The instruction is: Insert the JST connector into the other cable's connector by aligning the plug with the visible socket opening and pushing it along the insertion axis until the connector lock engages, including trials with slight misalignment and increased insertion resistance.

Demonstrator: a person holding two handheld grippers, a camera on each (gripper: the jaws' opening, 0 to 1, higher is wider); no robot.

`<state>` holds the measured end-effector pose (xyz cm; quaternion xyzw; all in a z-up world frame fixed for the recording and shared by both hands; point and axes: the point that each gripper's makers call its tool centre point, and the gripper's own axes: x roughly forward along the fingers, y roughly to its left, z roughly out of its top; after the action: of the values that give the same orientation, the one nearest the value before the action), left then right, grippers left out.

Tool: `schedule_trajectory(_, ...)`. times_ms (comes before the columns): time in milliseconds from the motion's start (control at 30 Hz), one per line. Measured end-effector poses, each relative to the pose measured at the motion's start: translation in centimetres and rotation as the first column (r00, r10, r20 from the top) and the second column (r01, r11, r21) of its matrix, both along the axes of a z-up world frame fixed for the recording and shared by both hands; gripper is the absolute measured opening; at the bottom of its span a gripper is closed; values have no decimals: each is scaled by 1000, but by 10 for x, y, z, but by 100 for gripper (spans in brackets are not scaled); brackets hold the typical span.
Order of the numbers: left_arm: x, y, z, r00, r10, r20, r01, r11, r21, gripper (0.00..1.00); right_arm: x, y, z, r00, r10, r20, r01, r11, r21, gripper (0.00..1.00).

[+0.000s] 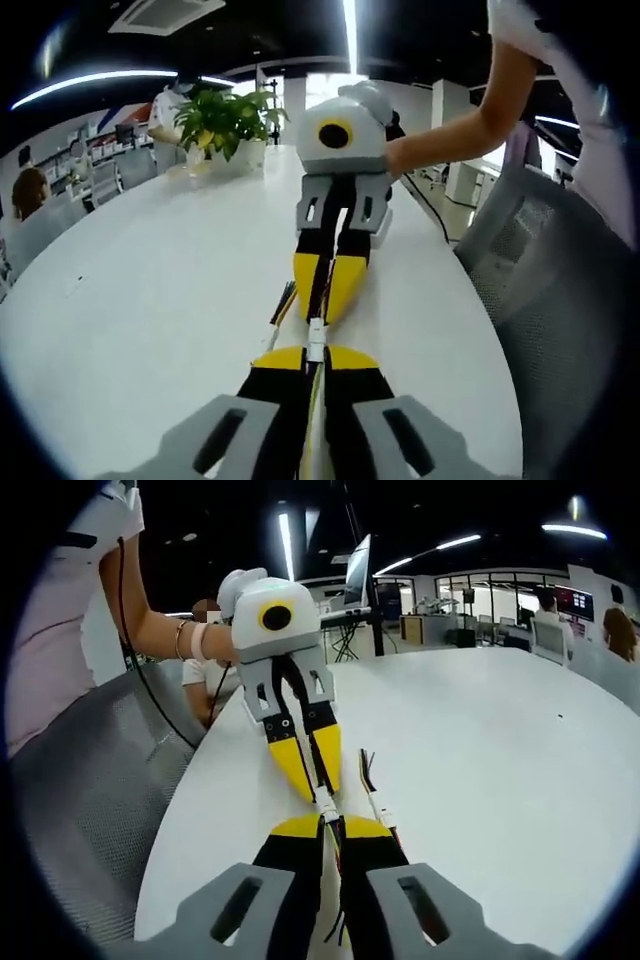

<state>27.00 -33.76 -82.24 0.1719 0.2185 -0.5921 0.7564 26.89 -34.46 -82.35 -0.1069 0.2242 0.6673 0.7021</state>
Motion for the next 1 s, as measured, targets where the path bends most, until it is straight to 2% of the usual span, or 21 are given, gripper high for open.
schedule_trajectory(33, -1, -3, 0, 1000, -16, 13, 17, 1000, -6, 0, 0, -2, -2, 1000, 2, 5, -2, 1000, -7, 1)
schedule_trajectory(133, 1, -3, -2, 1000, -3, -1, 3, 1000, -7, 0, 2, -3, -4, 1000, -3, 6, 3, 1000, -12, 1)
schedule_trajectory(300, 0, -6, 0, 1000, -14, 10, 14, 1000, -6, 0, 5, -2, -4, 1000, -15, 5, 15, 1000, -5, 1)
schedule_trajectory(567, 6, -2, -7, 997, -64, 32, 63, 998, 31, 0, 9, 3, -11, 999, -39, 16, 39, 999, -4, 2)
schedule_trajectory(633, 7, -3, -10, 997, -67, 30, 66, 997, 37, 0, 10, 3, -14, 998, -55, 1, 55, 998, -11, 2)
schedule_trajectory(1000, 11, -1, -13, 998, -63, 8, 63, 998, 29, 0, 9, 6, -16, 997, -75, 14, 76, 997, -2, 2)
